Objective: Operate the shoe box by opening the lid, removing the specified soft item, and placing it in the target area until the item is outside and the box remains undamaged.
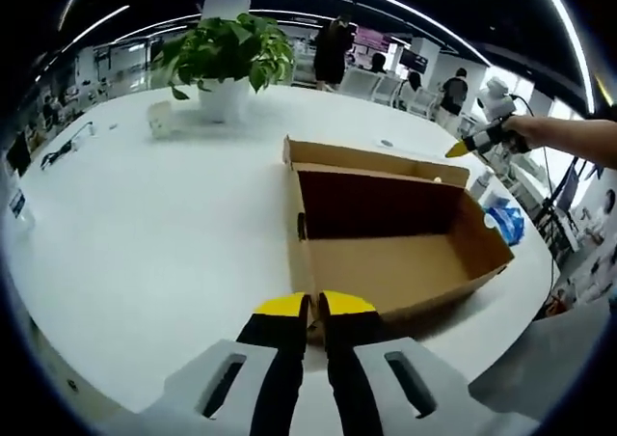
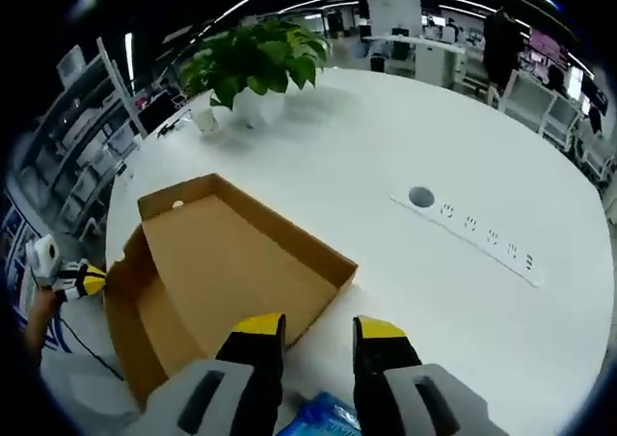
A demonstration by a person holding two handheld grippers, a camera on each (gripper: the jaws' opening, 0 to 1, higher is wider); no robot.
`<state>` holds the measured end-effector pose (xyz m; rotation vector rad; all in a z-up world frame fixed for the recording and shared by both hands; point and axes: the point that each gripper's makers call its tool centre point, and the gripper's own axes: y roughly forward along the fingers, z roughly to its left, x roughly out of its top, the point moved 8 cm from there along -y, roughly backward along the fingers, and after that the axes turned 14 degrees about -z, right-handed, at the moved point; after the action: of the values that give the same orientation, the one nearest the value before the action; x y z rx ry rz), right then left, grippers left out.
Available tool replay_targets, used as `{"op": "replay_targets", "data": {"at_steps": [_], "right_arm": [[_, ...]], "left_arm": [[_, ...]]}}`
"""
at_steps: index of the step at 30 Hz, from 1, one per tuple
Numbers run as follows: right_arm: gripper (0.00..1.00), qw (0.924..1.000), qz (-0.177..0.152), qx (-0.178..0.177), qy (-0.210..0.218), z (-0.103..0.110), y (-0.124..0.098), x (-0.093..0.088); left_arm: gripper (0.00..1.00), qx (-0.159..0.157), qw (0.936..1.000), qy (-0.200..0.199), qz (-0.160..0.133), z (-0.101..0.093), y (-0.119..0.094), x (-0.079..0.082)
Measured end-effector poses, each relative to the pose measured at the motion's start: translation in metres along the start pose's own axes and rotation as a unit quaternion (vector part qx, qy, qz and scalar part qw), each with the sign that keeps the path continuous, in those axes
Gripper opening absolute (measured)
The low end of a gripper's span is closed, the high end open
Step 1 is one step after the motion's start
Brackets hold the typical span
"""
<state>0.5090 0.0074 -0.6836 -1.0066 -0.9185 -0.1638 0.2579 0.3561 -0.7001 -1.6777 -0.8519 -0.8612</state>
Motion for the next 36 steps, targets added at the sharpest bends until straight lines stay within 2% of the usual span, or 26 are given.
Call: {"op": "replay_targets", "data": {"at_steps": [1,4,7,10,14,15,16,20,25,27,29,36], "right_arm": [[0.21,1.0,-0.001,-0.001,0.005,0.001,0.001,0.0],[0.17,0.9999,0.003,-0.01,-0.013,0.007,0.005,-0.006],[0.18,0.9999,0.005,-0.016,-0.001,0.009,0.007,-0.01],[0.17,0.9992,0.002,-0.03,0.027,0.01,0.01,-0.014],[0.16,0.9938,-0.027,-0.058,0.09,-0.002,0.022,-0.008],[0.15,0.9912,-0.026,-0.064,0.113,-0.005,0.026,-0.008],[0.14,0.9905,-0.025,-0.068,0.117,-0.006,0.027,-0.008],[0.13,0.9899,-0.017,-0.081,0.116,-0.013,0.038,-0.007],[0.12,0.9877,0.002,-0.088,0.129,-0.012,0.045,-0.015],[0.09,0.9873,0.008,-0.087,0.133,-0.009,0.045,-0.018],[0.03,0.9872,0.007,-0.086,0.134,-0.007,0.045,-0.018],[0.0,0.9859,-0.005,-0.103,0.131,-0.006,0.042,-0.012]], "left_arm": [[0.04,0.001,1.0,-0.001,0.0,0.0,0.0,0.0],[0.03,0.007,1.0,-0.006,-0.003,0.0,0.0,-0.001],[0.03,0.011,0.9999,-0.004,-0.006,-0.001,0.0,-0.002],[0.03,0.013,0.9999,-0.001,-0.009,-0.001,0.0,-0.002],[0.02,0.011,0.9999,-0.005,-0.01,0.001,0.001,-0.001],[0.02,0.011,0.9999,-0.005,-0.01,0.001,0.001,-0.001],[0.02,0.012,0.9999,-0.005,-0.01,0.001,0.001,-0.001],[0.02,0.013,0.9998,-0.011,-0.013,0.001,0.001,-0.001],[0.02,0.015,0.9996,-0.013,-0.021,0.001,0.0,-0.002],[0.02,0.015,0.9996,-0.011,-0.021,0.0,0.0,-0.002],[0.02,0.015,0.9996,-0.012,-0.022,0.0,0.001,-0.002],[0.02,0.009,0.9996,-0.016,-0.023,0.002,0.001,-0.002]]}}
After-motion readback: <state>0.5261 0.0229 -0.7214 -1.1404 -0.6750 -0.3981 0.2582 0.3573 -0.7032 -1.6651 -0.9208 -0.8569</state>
